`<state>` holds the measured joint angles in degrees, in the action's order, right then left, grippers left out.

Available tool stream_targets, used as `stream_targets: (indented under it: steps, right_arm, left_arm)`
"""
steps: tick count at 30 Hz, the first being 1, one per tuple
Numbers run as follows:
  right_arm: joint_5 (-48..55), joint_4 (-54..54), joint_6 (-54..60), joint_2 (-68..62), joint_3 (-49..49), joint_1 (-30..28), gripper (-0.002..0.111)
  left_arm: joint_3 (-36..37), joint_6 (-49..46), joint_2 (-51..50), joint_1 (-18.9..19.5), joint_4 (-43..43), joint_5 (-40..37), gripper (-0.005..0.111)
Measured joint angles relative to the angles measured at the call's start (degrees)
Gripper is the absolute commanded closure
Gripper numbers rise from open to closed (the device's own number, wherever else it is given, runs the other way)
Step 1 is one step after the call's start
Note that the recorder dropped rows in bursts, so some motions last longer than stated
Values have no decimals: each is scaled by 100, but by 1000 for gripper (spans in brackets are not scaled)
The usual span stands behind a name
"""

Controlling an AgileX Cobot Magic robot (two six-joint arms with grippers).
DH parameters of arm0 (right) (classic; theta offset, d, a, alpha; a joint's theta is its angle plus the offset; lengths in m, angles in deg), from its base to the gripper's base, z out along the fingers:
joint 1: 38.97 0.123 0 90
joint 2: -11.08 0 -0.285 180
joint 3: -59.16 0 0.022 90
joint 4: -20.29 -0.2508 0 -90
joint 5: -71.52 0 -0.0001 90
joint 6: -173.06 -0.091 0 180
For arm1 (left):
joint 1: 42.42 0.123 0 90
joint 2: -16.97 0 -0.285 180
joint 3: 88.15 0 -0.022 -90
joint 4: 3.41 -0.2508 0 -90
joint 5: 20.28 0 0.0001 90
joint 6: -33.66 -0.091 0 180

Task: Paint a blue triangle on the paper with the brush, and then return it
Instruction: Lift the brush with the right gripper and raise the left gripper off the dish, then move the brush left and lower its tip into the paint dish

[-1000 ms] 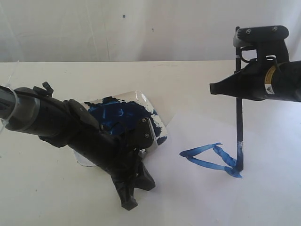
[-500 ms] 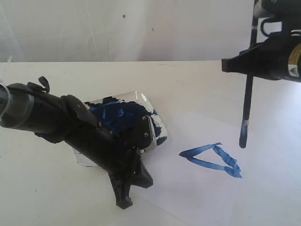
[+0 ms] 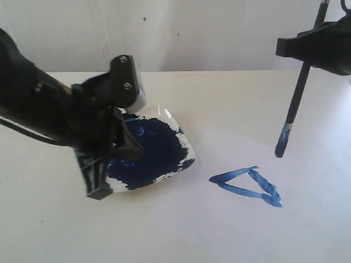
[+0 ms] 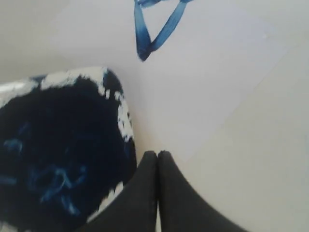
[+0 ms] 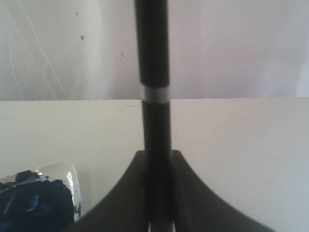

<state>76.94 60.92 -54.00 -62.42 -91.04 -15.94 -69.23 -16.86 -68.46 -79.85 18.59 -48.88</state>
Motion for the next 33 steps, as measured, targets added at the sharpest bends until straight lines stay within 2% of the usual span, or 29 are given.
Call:
stream_targets:
  steps: [2, 5, 10, 14, 20, 23, 26, 30, 33]
  right_arm:
    - [-14, -292, 0, 0, 0, -5, 108]
    - [-198, -850, 0, 0, 0, -5, 108]
    - [-744, -1401, -49, 0, 0, -5, 108]
    - [-926, -1522, -453, 0, 0, 170, 108]
    - [-1744, -1469, -983, -424, -131, 480, 108]
    - [-1970, -954, -1730, -886, -382, 493, 108]
    - [-2427, 76, -3018, -1406, -729, 493, 108]
    - [-3165, 1666, -4770, -2208, -1510, 493, 108]
    - [-3459, 2378, -5651, -2774, -2002, 493, 108]
  left_arm:
    - [0, 1091, 493, 0, -974, -427, 107]
    - [0, 2209, 1158, 0, -2053, -1073, 107]
    - [108, 3194, 2225, 0, -3108, -1797, 107]
    - [573, 4028, 3121, 0, -3941, -2074, 107]
    - [1715, 5095, 4146, 0, -4790, -2172, 107]
    - [2241, 5520, 4418, 0, -5032, -2172, 107]
    - [2705, 5752, 4559, 0, -5174, -2145, 107]
    - [3052, 5929, 4592, 0, -5231, -1863, 107]
    - [3125, 6122, 4592, 0, -5231, -1532, 107]
